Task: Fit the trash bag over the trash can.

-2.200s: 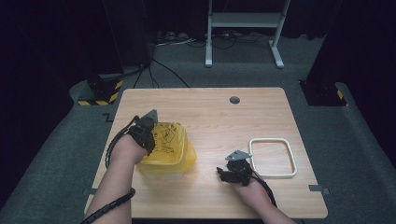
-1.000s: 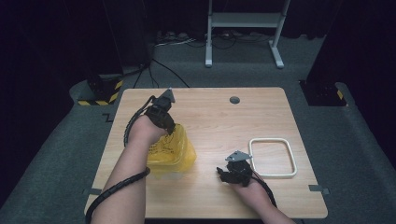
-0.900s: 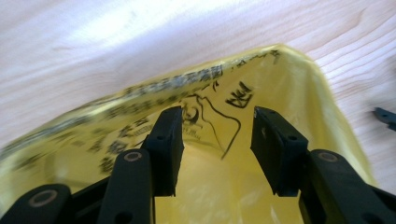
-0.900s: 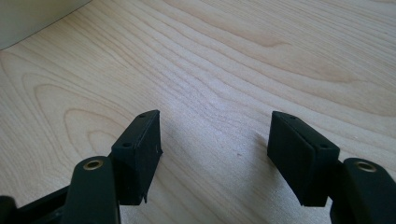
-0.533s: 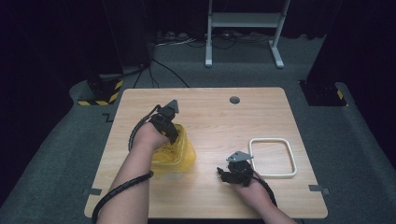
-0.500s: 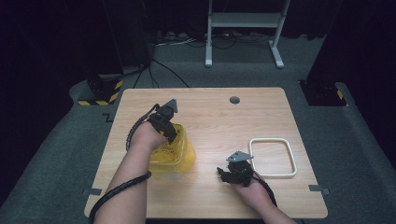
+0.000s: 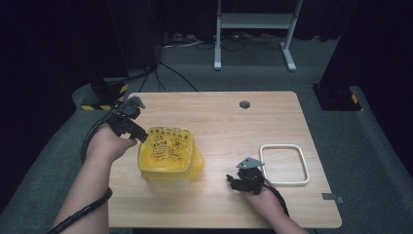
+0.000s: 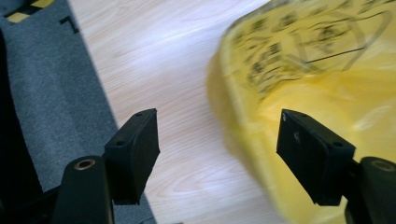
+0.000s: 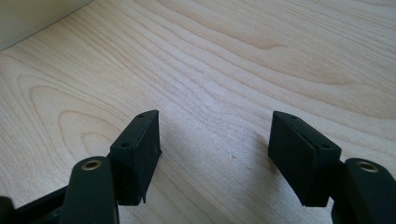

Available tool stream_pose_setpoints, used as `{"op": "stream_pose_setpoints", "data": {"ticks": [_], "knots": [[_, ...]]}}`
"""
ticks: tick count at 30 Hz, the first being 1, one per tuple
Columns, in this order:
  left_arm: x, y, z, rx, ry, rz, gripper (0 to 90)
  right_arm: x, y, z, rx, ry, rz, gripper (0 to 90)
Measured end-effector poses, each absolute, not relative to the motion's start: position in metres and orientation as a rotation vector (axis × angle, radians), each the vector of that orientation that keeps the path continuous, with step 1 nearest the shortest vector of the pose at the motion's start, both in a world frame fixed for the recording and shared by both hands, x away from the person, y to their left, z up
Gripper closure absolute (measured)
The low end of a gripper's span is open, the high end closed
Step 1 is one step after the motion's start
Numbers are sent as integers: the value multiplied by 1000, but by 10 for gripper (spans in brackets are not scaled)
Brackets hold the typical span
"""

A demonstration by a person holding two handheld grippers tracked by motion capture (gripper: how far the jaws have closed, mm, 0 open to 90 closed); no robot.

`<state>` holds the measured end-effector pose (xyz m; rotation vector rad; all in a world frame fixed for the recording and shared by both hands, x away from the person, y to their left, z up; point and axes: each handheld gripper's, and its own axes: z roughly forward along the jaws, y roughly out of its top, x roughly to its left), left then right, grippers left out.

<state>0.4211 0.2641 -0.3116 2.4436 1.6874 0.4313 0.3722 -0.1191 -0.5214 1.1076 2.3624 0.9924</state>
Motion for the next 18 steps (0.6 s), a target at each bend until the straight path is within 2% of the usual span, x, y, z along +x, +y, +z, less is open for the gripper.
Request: {"op": "stream_pose_setpoints", "data": {"ticks": [6, 9, 15, 18], "knots": [[410, 294, -335, 2404, 1713, 455, 298, 373, -119, -521, 1107, 2365, 991, 343], [405, 310, -365, 2349, 1717, 428, 295, 373, -118, -520, 1107, 2359, 977, 344], [400, 319, -397, 2310, 1669, 412, 284, 367, -112, -512, 1076, 2308, 1013, 342], [395, 322, -419, 2228, 1612, 405, 277, 362, -101, -496, 1082, 2261, 1123, 343]]}}
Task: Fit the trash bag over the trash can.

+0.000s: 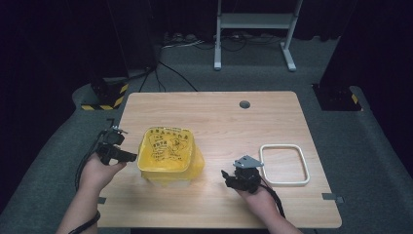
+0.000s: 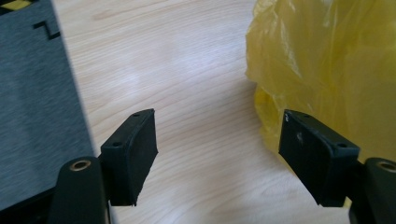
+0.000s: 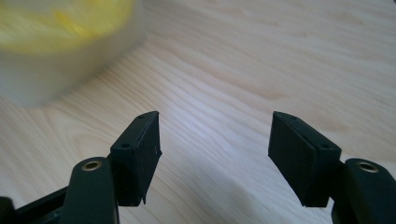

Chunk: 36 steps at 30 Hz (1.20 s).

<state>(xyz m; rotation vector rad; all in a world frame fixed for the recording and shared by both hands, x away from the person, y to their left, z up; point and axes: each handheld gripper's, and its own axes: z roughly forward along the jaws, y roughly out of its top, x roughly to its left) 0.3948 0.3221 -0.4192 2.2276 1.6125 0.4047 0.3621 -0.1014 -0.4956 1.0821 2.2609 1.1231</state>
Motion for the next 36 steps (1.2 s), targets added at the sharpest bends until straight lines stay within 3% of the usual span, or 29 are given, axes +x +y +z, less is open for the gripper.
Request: {"op": "stream_pose_setpoints", "data": {"ticks": [10, 17, 24, 36], "knots": [[387, 310, -445, 2126, 1459, 433, 287, 367, -48, -479, 982, 2226, 1161, 355], [386, 296, -450, 2118, 1390, 420, 288, 366, -40, -481, 954, 2233, 1140, 355], [392, 257, -453, 2099, 1350, 405, 315, 361, -61, -477, 959, 2232, 1088, 378], [402, 181, -455, 2108, 1271, 377, 333, 362, -133, -466, 1090, 2156, 1034, 410]]}}
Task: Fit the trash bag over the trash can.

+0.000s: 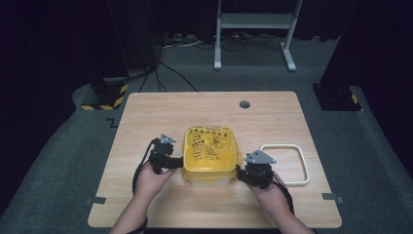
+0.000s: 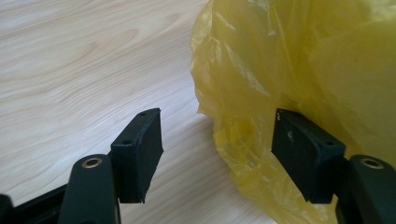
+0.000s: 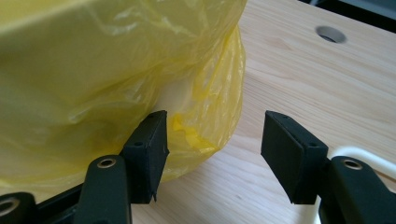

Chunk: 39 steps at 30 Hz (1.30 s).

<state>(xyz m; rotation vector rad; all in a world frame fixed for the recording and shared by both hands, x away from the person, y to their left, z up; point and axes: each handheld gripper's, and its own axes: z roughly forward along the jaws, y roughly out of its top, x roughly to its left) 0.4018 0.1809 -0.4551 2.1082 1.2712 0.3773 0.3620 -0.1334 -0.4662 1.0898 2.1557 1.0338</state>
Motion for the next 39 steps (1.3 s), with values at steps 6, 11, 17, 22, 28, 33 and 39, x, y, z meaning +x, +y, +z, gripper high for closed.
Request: {"op": "stream_pose_setpoints", "data": {"ticks": [6, 11, 17, 22, 28, 33, 39], "knots": [[415, 161, -453, 2151, 1218, 371, 336, 354, -152, -465, 1090, 2139, 1029, 430], [422, 153, -454, 2155, 1195, 345, 336, 348, -161, -463, 1090, 2114, 1028, 429], [417, 144, -456, 2154, 1193, 346, 337, 349, -170, -466, 1114, 2101, 1027, 424], [411, 144, -458, 2139, 1192, 337, 332, 349, -173, -469, 1130, 2099, 1025, 437], [402, 147, -455, 2147, 1215, 377, 381, 353, -166, -469, 1110, 2106, 1014, 447], [383, 154, -461, 2067, 1273, 356, 366, 374, -162, -471, 1096, 2119, 1019, 427], [366, 169, -460, 2042, 1289, 365, 270, 376, -174, -465, 1123, 2087, 1045, 394]]}}
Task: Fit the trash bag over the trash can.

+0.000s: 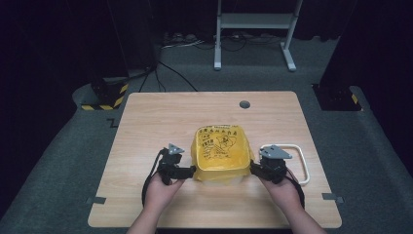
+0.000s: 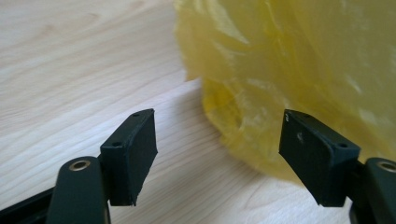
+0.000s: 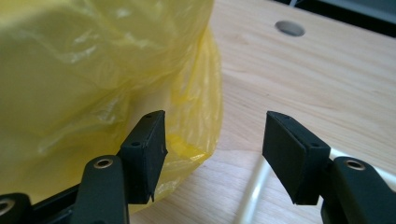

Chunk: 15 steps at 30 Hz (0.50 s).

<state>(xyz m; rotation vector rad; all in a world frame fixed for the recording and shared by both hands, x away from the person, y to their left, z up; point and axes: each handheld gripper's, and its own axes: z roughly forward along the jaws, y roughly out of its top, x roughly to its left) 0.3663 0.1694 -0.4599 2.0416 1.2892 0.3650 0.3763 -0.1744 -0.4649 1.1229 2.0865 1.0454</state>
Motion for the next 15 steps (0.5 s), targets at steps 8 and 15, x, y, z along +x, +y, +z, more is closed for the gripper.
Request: {"op": "stream_pose_setpoints", "data": {"ticks": [8, 15], "knots": [[355, 226, -462, 2027, 1272, 453, 196, 357, -220, -462, 1165, 2024, 1037, 387], [362, 271, -509, 2058, 1439, 586, 176, 364, -274, -485, 1345, 1975, 905, 306]]}}
